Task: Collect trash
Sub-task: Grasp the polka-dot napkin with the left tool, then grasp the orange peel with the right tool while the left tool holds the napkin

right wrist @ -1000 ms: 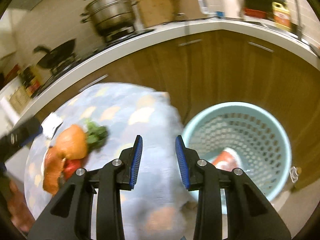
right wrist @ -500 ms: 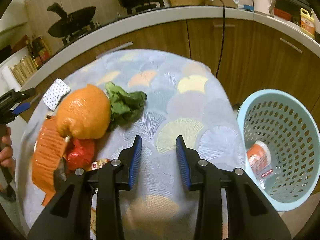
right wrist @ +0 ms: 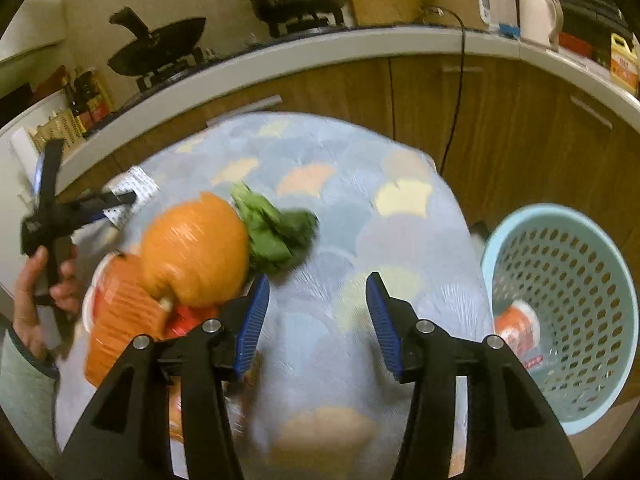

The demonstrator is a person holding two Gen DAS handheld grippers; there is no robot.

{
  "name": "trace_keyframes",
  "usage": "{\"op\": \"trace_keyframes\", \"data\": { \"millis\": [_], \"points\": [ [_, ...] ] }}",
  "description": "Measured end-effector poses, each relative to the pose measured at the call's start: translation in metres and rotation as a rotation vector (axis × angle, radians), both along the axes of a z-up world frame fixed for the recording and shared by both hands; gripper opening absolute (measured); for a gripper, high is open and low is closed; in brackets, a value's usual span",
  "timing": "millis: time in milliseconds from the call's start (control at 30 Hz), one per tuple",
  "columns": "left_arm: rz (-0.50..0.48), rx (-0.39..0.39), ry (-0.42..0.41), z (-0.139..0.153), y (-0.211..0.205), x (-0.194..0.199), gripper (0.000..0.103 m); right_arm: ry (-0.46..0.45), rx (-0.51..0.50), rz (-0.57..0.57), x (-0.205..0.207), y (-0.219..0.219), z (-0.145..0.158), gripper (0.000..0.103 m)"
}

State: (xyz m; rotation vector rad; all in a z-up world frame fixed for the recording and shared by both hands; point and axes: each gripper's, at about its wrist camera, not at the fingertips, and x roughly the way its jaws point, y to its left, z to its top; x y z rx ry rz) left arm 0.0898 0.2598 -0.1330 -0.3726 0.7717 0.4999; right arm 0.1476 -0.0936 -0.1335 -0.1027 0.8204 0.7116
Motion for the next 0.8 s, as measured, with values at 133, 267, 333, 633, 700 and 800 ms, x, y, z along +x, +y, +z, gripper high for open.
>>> {"op": "trace_keyframes", "data": {
  "millis": [133, 267, 333, 633, 700, 800],
  "points": [
    [-0.048, -0.017, -0.051, 0.003, -0.005, -0.004, 0.026, 0.007, 0.046, 0.044, -0.005, 0.014, 0.018, 0.060],
    [-0.052, -0.012, -0.143, 0.010, -0.009, -0.015, 0.019, 0.052, 0.052, 0.076, -0.005, 0.033, 0.020, 0.061],
    [-0.036, -0.018, -0.176, 0.013, -0.009, -0.023, 0.019, 0.092, 0.060, 0.091, -0.005, 0.040, 0.017, 0.061],
    [-0.033, -0.003, -0.218, 0.021, -0.015, -0.032, 0.019, 0.129, -0.070, 0.097, -0.011, 0.079, 0.008, 0.061],
    [-0.038, -0.008, -0.219, 0.021, -0.016, -0.033, 0.019, 0.117, -0.094, 0.101, -0.015, 0.083, 0.008, 0.061],
    [-0.039, -0.008, -0.226, 0.021, -0.013, -0.034, 0.020, 0.134, -0.083, 0.088, -0.012, 0.078, 0.007, 0.052]
  ]
}}
